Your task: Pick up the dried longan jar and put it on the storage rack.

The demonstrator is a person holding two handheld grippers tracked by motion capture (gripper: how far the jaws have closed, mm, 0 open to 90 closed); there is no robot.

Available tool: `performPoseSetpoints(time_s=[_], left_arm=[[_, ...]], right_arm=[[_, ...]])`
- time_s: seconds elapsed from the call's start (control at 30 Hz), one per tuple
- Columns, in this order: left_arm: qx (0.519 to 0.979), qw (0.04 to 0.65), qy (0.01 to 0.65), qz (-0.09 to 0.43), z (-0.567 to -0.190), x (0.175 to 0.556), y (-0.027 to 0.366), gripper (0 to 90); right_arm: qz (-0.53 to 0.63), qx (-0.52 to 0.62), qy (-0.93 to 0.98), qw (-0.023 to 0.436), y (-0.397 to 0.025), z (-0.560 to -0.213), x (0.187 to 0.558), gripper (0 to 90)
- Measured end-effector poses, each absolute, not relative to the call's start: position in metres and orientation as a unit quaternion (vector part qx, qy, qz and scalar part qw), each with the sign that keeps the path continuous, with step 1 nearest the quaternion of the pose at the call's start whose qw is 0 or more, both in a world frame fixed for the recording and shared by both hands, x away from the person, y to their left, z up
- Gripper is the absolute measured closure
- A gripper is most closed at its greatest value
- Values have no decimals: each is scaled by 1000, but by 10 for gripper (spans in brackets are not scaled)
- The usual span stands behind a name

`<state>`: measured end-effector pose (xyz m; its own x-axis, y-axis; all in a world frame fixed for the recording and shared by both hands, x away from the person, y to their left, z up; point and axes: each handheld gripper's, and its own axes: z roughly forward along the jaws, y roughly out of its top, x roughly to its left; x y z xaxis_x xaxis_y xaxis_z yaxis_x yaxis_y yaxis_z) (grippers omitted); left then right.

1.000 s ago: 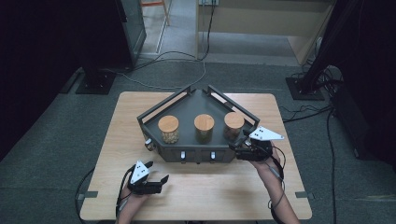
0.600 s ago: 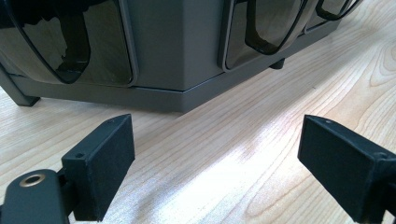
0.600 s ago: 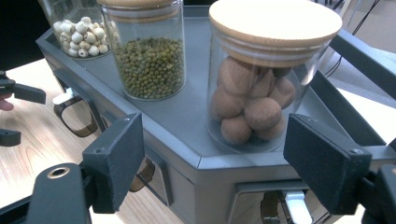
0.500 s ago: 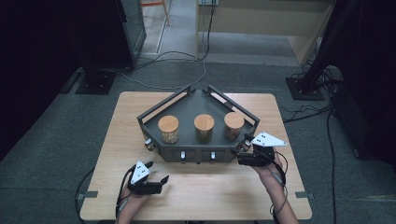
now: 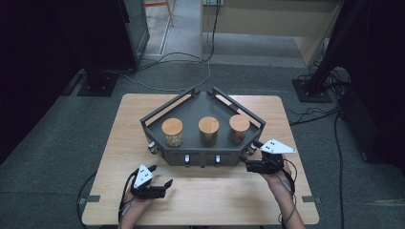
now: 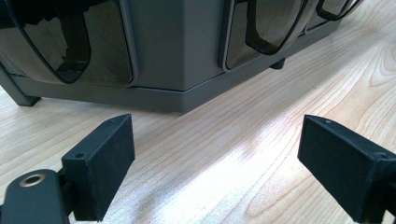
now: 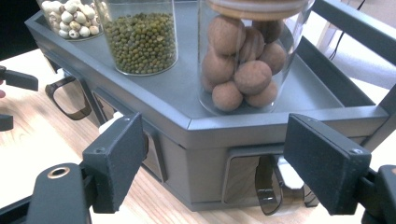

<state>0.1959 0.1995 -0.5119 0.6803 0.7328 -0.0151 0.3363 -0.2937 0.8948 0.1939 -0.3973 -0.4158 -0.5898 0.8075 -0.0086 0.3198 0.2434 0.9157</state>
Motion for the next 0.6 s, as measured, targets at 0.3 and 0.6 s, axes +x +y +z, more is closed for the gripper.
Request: performPoseSetpoints(time_s=[0.3, 0.6], left_arm=[[777, 486, 344, 204, -512, 196, 200, 108], [776, 487, 344, 205, -512, 195, 200, 108]], right_arm=[[491, 377, 745, 249, -400, -425, 192, 203], [491, 364, 751, 249, -404, -436, 187, 203]])
